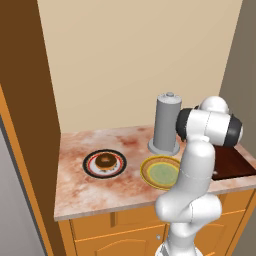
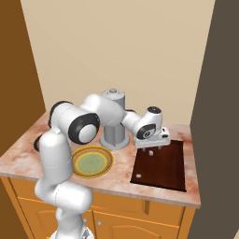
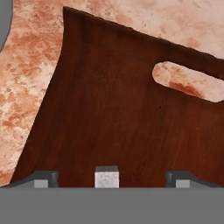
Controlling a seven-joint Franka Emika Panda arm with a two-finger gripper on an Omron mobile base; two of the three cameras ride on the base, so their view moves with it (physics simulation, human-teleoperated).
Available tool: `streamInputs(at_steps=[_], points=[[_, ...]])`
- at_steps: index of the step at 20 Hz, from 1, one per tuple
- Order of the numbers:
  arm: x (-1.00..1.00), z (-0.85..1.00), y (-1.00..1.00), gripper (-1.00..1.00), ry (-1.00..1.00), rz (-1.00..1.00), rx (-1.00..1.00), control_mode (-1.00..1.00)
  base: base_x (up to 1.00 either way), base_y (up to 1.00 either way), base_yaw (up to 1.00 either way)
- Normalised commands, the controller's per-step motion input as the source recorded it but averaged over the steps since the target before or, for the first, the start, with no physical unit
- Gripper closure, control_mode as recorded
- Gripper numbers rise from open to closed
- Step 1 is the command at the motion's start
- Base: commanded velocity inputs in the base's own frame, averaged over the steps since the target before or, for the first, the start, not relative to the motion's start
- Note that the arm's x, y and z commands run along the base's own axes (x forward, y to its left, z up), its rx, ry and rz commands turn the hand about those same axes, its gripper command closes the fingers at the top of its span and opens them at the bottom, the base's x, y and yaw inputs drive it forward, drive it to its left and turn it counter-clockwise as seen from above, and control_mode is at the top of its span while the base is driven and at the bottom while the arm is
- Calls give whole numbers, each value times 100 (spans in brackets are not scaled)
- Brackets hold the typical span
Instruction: Move the dessert items from the plates to the tray.
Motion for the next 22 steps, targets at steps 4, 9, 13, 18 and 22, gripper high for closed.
streamInputs(at_steps=[4, 9, 13, 18, 22], points=[[-29, 37, 14, -100, -5, 0, 0, -100, 0, 0, 0], [-25, 23, 43, -100, -2, 0, 0, -100, 0, 0, 0], [-17, 4, 65, -100, 0, 0, 0, -100, 0, 0, 0], [-31, 7, 52, -100, 0, -5, 0, -100, 0, 0, 0], [-63, 2, 33, -100, 0, -17, 0, -100, 0, 0, 0]])
